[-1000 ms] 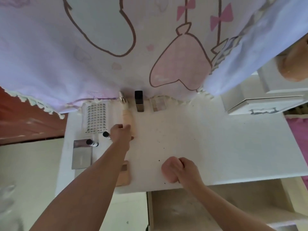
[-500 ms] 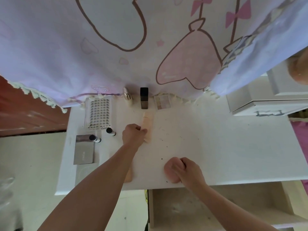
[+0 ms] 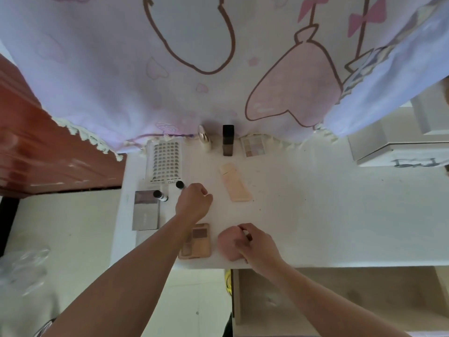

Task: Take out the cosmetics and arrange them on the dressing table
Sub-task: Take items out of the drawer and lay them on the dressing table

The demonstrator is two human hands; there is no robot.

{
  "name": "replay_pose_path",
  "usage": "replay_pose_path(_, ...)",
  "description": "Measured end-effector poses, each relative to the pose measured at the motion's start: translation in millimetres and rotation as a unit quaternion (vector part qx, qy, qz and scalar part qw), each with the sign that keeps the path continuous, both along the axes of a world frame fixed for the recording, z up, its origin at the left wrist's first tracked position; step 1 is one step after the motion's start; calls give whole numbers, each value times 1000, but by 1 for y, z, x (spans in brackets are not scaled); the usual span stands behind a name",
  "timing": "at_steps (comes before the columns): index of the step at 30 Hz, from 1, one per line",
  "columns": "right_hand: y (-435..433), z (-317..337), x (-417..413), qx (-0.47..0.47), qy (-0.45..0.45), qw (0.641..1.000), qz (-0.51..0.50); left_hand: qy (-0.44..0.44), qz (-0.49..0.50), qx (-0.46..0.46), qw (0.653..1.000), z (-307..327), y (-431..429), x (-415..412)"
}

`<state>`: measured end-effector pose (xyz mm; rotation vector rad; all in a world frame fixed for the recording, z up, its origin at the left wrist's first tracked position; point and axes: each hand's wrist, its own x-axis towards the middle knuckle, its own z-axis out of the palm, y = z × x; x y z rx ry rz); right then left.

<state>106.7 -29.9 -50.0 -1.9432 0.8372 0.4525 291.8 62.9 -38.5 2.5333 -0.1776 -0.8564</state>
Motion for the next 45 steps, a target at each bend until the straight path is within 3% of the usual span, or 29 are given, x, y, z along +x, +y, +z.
replay_pose_path(3, 13, 0, 10, -78, 11, 997, 21, -19, -23, 11, 999, 3, 19, 0)
replay_pose_path(10, 19, -1, 20, -141, 53, 987, 54, -49, -38, 15, 998, 4, 44, -8)
replay_pose_path(16, 13, -2, 11, -120, 56, 990, 42, -69, -57, 4, 996, 13, 38, -16)
replay_pose_path(21, -15, 14, -36, -113, 25, 993, 6, -82, -84, -23, 993, 30, 14, -42)
replay_pose_path(28, -88, 24, -148, -126, 53, 990, -20, -85, -165, -25, 982, 48, -43, -127)
replay_pose_path(32, -118, 4, -227, -113, 107, 987, -39, -32, -197, -52, 978, 34, -73, -206)
replay_pose_path(35, -141, -12, -275, -113, 114, 986, -37, 0, -217, -16, 976, 10, -83, -263)
replay_pose_path(38, -171, -33, -307, -156, 124, 980, 26, 40, -208, 45, 976, -16, -89, -309)
replay_pose_path(45, -254, -78, -311, -242, 124, 958, 91, 110, -140, 71, 981, -72, -124, -378)
